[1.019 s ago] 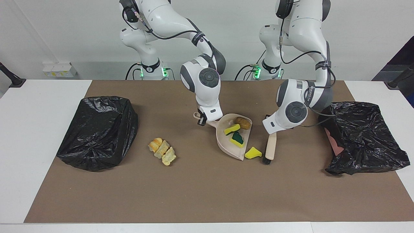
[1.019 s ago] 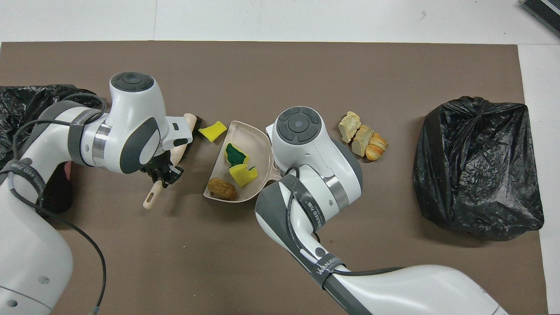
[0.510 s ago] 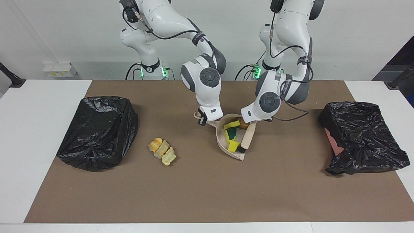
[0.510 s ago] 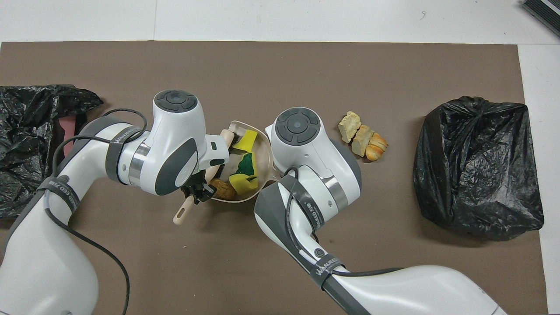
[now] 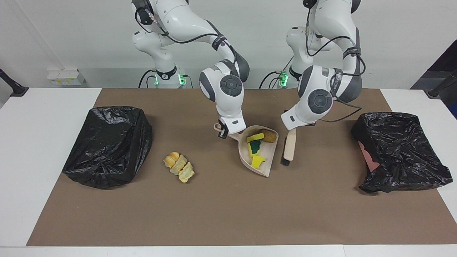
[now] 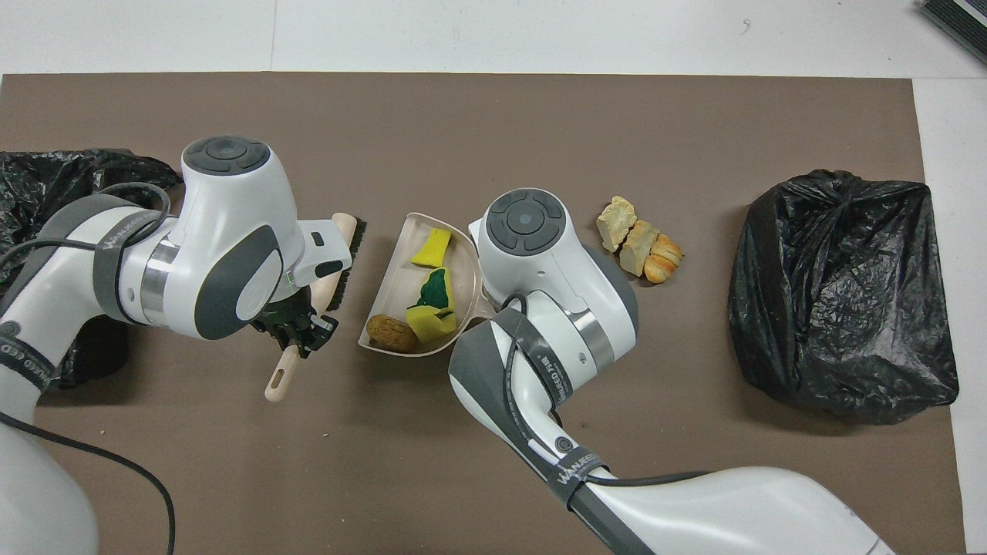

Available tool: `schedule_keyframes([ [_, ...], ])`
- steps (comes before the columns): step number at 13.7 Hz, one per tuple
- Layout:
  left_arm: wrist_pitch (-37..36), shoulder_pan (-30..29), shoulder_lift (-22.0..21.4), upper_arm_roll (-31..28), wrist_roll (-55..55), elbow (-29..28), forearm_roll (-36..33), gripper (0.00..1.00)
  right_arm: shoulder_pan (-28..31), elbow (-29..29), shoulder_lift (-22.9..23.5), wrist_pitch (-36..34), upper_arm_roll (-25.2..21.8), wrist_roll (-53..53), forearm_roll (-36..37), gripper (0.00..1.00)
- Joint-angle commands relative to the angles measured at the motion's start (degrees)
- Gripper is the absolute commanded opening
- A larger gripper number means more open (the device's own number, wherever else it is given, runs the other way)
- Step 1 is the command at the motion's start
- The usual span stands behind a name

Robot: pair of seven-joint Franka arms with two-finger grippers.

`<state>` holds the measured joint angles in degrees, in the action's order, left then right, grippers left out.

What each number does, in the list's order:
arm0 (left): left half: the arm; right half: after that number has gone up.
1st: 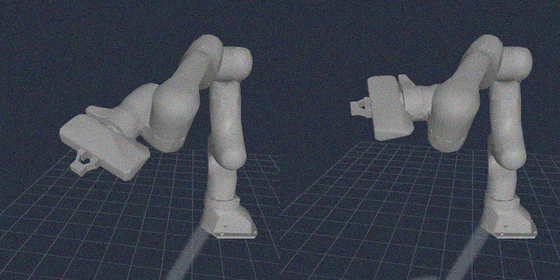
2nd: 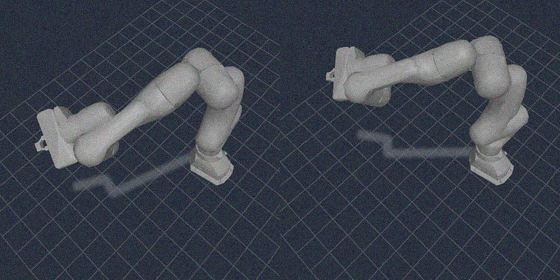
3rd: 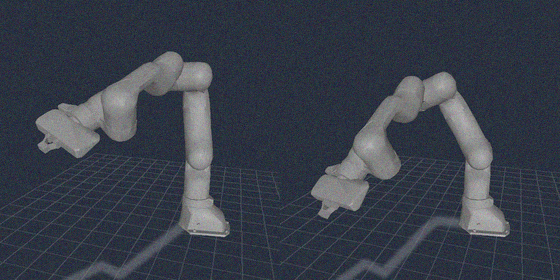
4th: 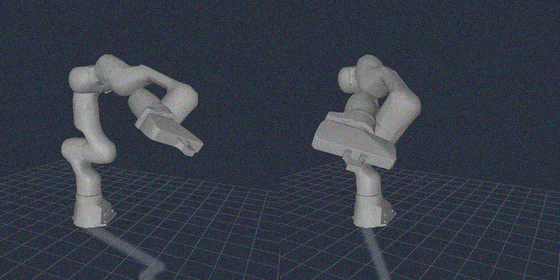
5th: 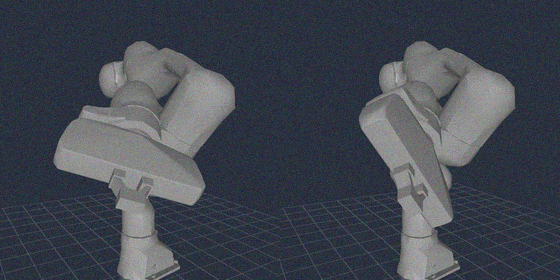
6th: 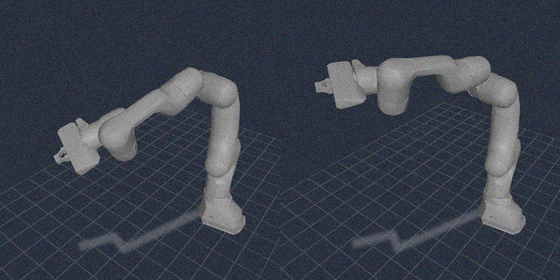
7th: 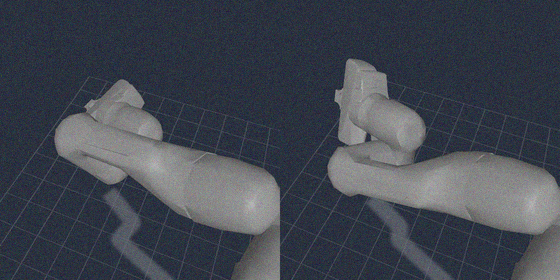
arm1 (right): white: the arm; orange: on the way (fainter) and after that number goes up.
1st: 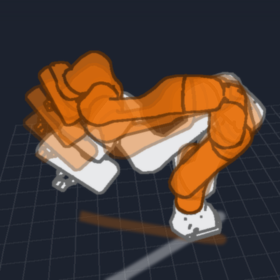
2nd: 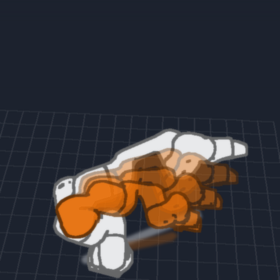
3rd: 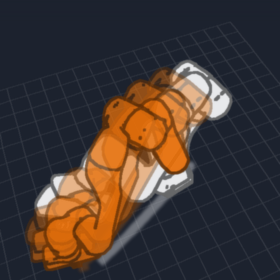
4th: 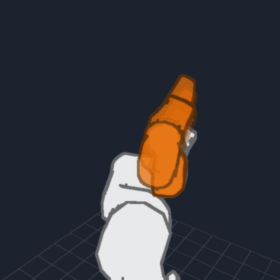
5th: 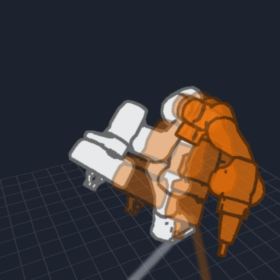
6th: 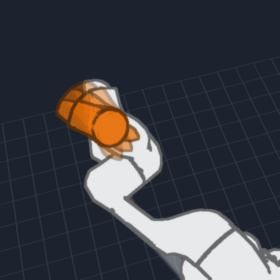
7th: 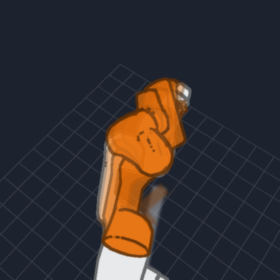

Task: Sweep and dump trash in bin
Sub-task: 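Carry the dustpan to the black bag with the right gripper and tip it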

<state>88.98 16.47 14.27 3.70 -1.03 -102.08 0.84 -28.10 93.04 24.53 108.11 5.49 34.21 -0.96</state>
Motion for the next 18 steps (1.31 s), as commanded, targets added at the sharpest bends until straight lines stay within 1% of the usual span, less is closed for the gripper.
schedule_keyframes([
  [1,-1.0,0.0,-1.6,0.2,5.9,-1.5,0.7,0.00,1.3,1.2,-2.1,-0.6,0.6,-0.8,0.7,0.00],
  [2,-1.3,0.1,-2.0,0.3,7.1,-1.5,0.7,0.00,2.4,1.3,-3.5,-1.0,0.6,-0.2,0.6,0.00],
  [4,-2.1,0.1,-2.4,0.3,8.1,-1.6,0.7,0.00,5.2,1.3,-7.2,-4.2,0.6,2.3,0.3,0.00],
  [6,-3.6,0.4,-2.9,0.5,11.8,-2.2,1.4,0.00,8.6,1.3,-11.2,-9.5,0.7,5.1,0.3,0.00],
  [8,-3.6,1.2,-3.4,0.6,15.8,-2.8,5.0,0.00,13.4,1.1,-15.5,-16.3,0.6,8.9,-0.2,0.00],
  [10,-2.9,3.0,-5.6,0.6,21.9,-6.6,9.2,0.00,18.1,1.2,-19.8,-21.2,0.2,11.9,0.3,0.00],
  [11,-1.9,4.7,-7.0,0.6,22.7,-8.8,10.6,0.00,20.3,1.2,-21.8,-23.0,0.0,14.4,0.7,0.00],
  [13,2.4,9.1,-10.3,0.7,23.1,-14.3,11.8,0.00,27.3,0.8,-24.6,-25.5,0.0,18.5,1.7,0.00],
  [15,8.4,12.8,-14.2,0.7,26.1,-21.4,17.4,0.00,33.5,0.8,-25.8,-26.1,0.0,25.0,3.8,0.00],
  [16,11.1,15.6,-15.8,0.7,27.8,-24.0,18.0,0.00,36.5,0.8,-25.8,-26.0,0.0,28.9,5.2,0.00],
  [17,13.0,18.0,-17.3,0.7,28.9,-26.2,18.8,0.00,39.3,0.9,-25.8,-25.3,0.0,32.9,6.8,0.00],
  [18,13.5,19.5,-18.4,0.7,29.8,-28.0,21.7,0.00,41.8,0.9,-25.8,-24.7,0.0,36.6,8.1,0.00],
])
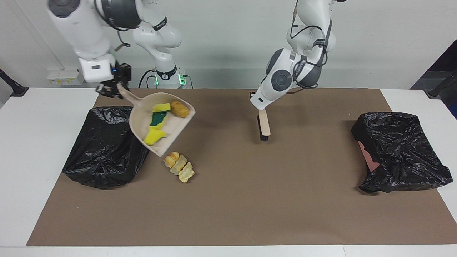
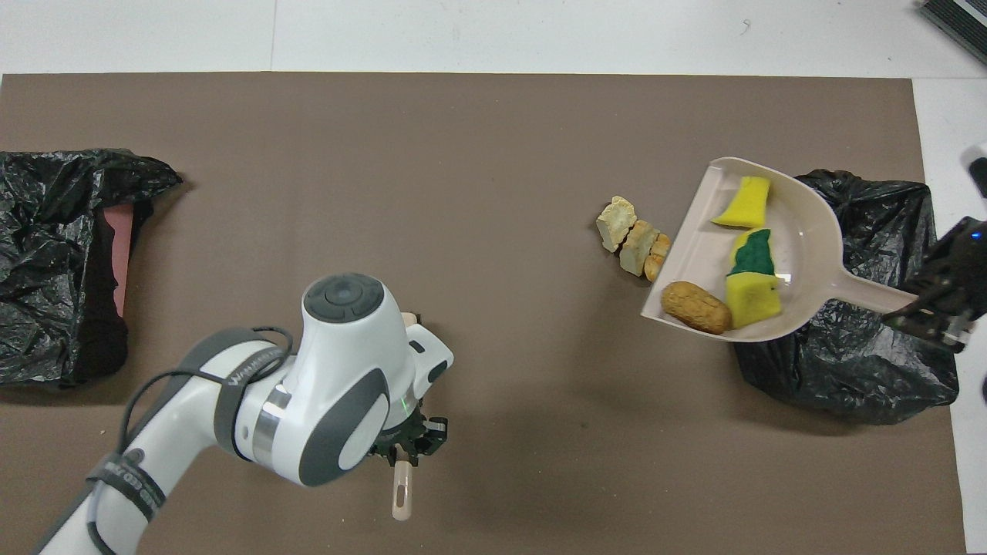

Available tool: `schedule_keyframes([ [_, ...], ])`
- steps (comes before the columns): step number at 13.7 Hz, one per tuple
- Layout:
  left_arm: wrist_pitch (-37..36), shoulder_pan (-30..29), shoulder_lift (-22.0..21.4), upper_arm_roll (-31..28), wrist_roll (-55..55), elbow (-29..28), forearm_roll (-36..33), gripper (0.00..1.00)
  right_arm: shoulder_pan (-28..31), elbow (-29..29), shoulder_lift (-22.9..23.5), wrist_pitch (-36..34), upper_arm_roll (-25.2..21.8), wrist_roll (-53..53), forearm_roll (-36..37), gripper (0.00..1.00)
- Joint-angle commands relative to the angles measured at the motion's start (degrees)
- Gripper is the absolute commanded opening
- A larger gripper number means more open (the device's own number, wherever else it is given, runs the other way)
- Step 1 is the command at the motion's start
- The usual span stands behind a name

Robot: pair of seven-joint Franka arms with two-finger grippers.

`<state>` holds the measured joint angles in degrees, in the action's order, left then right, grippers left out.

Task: Sweep and dump trash in bin
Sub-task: 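Carry the dustpan to the black bag with the right gripper and tip it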

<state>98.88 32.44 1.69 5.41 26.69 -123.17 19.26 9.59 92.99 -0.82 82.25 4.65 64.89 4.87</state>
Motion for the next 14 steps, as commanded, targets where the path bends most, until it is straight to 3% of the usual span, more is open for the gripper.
schedule_keyframes([
  [1,4.1,5.1,-7.0,-1.0,2.3,-8.3,5.5,0.00,6.6,1.1,-0.4,2.6,0.8,9.3,3.0,0.00],
  [5,10.5,12.7,-7.2,-1.0,10.0,-10.9,6.2,0.00,13.8,2.2,-0.7,9.8,0.8,21.1,11.3,0.00],
  [7,11.9,14.7,-6.4,-1.0,11.4,-11.3,6.2,0.00,15.2,4.6,-1.1,14.0,0.7,22.2,15.5,0.00],
  [9,14.2,16.0,-2.9,-1.0,13.4,-10.9,6.2,0.00,15.5,7.7,-1.2,17.2,0.7,23.4,19.7,0.00],
  [13,12.3,15.6,-2.6,-1.0,13.2,-10.4,6.3,0.00,13.4,12.9,-3.7,20.0,0.9,24.8,27.4,0.00],
  [14,11.9,15.3,-2.5,-1.0,13.0,-10.2,6.3,0.10,12.8,14.5,-4.5,21.2,0.9,25.1,28.3,0.00],
])
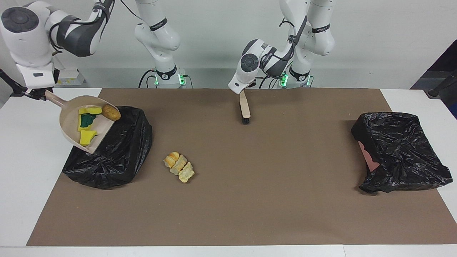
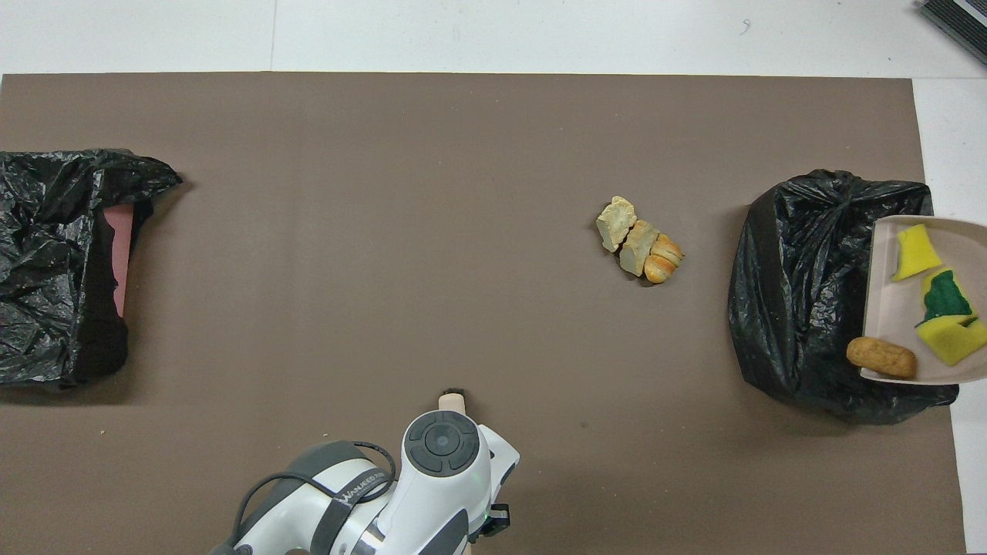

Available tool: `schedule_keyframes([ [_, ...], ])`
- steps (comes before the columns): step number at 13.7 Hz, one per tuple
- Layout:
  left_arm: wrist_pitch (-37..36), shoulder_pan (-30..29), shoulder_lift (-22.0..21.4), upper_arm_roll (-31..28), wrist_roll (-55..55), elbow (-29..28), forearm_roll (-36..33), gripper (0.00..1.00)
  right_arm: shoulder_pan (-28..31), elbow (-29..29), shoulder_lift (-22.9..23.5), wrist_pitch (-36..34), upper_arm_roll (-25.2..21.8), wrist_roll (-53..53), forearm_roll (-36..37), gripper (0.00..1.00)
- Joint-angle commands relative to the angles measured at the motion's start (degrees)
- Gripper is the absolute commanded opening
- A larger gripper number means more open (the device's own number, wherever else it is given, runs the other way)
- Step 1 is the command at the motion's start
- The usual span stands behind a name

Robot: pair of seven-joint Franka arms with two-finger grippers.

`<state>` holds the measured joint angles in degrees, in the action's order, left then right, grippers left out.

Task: Sweep and dump trash in bin
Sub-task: 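Carry the dustpan to the black bag with the right gripper and tip it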

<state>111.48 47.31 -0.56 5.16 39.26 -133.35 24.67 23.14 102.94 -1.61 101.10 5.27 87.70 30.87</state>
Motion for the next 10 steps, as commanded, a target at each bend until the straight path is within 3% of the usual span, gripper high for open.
schedule_keyframes([
  [1,-0.6,0.3,-0.2,-0.8,0.6,0.0,1.2,0.49,-1.7,6.2,-4.6,4.2,0.3,2.3,3.8,0.00],
  [2,-0.9,0.3,-0.2,-0.8,0.7,0.0,1.2,0.65,-2.7,7.3,-5.2,5.1,0.3,2.2,4.8,0.00],
  [3,-1.1,0.1,-0.2,-1.0,0.7,0.9,1.1,0.90,-4.5,7.5,-5.4,5.2,0.3,2.3,7.2,0.00],
  [6,-1.2,-5.0,-0.2,-1.2,-0.1,6.1,-1.5,0.96,-6.8,8.0,-5.6,5.5,0.4,2.2,12.4,0.00],
  [10,-1.6,-11.8,1.0,-1.6,-3.0,14.6,-15.2,1.00,-10.1,11.7,-8.4,6.6,0.4,2.2,20.3,0.00],
])
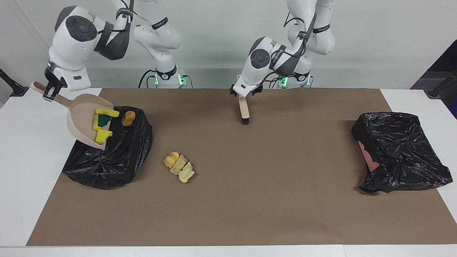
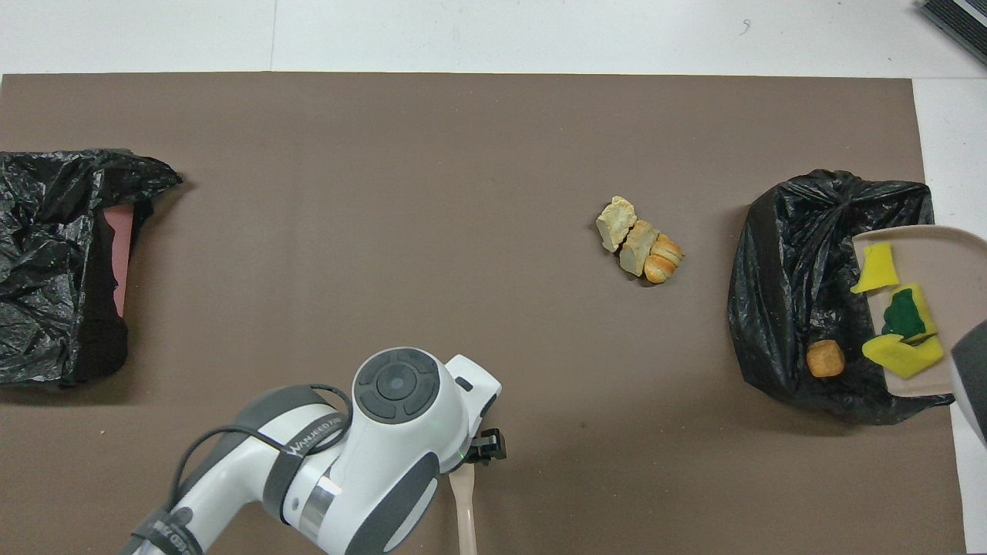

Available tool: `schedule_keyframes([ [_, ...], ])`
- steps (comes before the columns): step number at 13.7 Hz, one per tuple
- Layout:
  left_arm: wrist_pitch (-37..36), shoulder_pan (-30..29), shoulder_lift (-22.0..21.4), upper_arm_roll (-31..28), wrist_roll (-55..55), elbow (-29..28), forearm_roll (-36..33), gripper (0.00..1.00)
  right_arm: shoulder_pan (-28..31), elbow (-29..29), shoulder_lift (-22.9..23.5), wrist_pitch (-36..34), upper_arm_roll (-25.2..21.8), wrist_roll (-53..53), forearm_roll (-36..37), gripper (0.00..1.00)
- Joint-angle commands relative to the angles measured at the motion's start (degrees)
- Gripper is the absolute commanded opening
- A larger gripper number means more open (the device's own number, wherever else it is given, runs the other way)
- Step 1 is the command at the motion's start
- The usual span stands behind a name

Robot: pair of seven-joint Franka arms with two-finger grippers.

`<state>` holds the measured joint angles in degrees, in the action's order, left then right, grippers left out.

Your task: Sweep and dump trash in bin

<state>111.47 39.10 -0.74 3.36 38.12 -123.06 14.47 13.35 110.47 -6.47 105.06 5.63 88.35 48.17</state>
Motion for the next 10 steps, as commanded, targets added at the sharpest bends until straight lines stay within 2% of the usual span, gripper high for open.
schedule_keyframes([
  [1,-1.8,-4.8,1.3,0.2,-3.6,5.9,-9.0,1.00,-0.4,5.4,-4.3,3.3,0.2,1.6,4.8,0.00],
  [3,-1.6,-8.9,1.0,0.2,-10.4,8.7,-13.1,1.00,-2.4,5.7,-4.7,2.9,0.3,1.6,7.3,0.00],
  [5,-2.2,-14.2,1.0,0.2,-17.2,14.1,-13.2,1.00,-2.6,5.9,-4.8,3.0,0.3,1.6,7.3,0.00],
  [9,-14.5,-21.8,1.0,0.1,-29.7,28.0,-13.3,1.00,-6.0,7.7,-4.6,0.4,0.5,-2.9,11.2,0.00],
  [10,-16.8,-23.2,1.0,0.0,-31.5,30.7,-13.9,1.00,-8.6,7.3,-4.6,-1.8,0.6,-3.0,12.0,0.00],
])
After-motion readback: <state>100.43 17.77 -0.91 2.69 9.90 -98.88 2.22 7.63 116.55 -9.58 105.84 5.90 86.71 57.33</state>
